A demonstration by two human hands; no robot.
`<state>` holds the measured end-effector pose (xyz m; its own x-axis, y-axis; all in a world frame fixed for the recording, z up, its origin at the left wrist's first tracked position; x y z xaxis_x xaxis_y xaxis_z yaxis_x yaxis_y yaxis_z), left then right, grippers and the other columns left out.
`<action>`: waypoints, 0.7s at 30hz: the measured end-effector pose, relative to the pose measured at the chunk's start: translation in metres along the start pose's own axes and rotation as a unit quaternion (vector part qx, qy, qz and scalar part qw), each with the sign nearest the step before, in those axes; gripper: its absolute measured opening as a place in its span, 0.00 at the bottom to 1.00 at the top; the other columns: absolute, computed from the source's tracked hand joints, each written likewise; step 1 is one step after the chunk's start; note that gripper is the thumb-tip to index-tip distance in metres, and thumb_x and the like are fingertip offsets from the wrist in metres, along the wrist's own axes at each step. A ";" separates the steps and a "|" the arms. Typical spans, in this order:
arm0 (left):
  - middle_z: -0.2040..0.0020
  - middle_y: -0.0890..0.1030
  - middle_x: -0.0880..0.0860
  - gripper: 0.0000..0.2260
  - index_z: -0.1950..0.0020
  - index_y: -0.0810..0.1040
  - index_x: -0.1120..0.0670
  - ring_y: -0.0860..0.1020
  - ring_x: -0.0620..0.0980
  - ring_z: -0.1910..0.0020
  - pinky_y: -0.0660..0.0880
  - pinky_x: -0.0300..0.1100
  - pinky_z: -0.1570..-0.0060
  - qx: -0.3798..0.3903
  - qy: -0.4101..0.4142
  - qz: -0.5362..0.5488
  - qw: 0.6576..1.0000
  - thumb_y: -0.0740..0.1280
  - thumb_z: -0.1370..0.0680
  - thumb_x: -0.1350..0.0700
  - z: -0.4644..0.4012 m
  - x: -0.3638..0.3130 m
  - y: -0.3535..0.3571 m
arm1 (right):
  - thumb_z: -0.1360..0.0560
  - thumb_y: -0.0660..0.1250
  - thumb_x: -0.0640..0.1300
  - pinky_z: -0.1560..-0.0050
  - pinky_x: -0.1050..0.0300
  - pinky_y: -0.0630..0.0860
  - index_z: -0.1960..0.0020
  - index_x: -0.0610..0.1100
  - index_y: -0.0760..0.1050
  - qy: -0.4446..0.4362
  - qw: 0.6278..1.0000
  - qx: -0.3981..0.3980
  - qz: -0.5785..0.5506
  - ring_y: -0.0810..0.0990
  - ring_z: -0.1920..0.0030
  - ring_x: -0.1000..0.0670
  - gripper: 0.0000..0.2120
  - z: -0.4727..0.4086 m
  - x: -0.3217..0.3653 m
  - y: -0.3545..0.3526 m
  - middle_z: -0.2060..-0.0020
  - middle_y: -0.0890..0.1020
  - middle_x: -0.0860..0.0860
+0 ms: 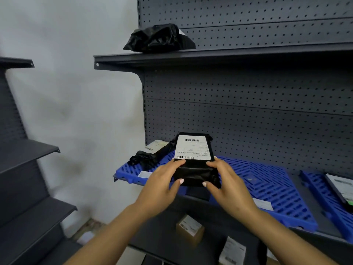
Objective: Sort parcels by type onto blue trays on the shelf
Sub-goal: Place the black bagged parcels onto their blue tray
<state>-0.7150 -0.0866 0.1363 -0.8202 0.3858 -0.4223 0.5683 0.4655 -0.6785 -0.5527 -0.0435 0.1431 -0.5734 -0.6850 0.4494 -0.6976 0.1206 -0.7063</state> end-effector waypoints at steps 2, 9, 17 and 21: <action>0.37 0.66 0.37 0.22 0.28 0.64 0.46 0.63 0.33 0.40 0.63 0.32 0.39 0.013 -0.002 0.002 1.000 0.64 0.21 0.55 -0.014 0.024 0.004 | 0.26 0.70 0.44 0.41 0.64 0.67 0.34 0.49 0.66 0.010 1.000 -0.001 0.003 0.69 0.34 0.53 0.23 -0.017 -0.006 0.018 0.31 0.66 0.54; 0.36 0.75 0.48 0.22 0.29 0.67 0.48 0.71 0.44 0.38 0.69 0.37 0.41 0.056 0.005 0.009 0.998 0.67 0.23 0.55 -0.061 0.106 0.028 | 0.26 0.70 0.43 0.42 0.57 0.74 0.34 0.48 0.66 0.051 0.998 0.002 0.022 0.73 0.36 0.50 0.23 -0.069 -0.033 0.077 0.31 0.67 0.50; 0.37 0.76 0.48 0.22 0.29 0.67 0.47 0.71 0.44 0.40 0.69 0.36 0.43 0.126 0.018 0.018 0.992 0.66 0.22 0.53 -0.094 0.174 0.064 | 0.25 0.68 0.44 0.42 0.59 0.73 0.33 0.50 0.64 0.117 0.993 0.015 0.017 0.73 0.37 0.50 0.23 -0.096 -0.062 0.130 0.30 0.65 0.52; 0.36 0.75 0.49 0.20 0.30 0.67 0.49 0.71 0.46 0.39 0.70 0.37 0.43 0.150 0.047 0.020 0.987 0.65 0.21 0.55 -0.102 0.190 0.079 | 0.24 0.67 0.42 0.40 0.56 0.72 0.34 0.50 0.65 0.131 0.991 0.019 0.037 0.71 0.34 0.49 0.22 -0.104 -0.073 0.146 0.29 0.64 0.50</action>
<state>-0.8190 0.1043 0.0635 -0.7797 0.4780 -0.4043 0.5435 0.1963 -0.8161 -0.6574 0.0991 0.0645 -0.7174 -0.4649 0.5189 -0.6361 0.1333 -0.7600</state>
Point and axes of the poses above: each hand's wrist, its own z-axis away from the middle knuckle, its own y-axis out of the palm, x = y × z, the point moved 9 cm from there along -z, towards the middle knuckle
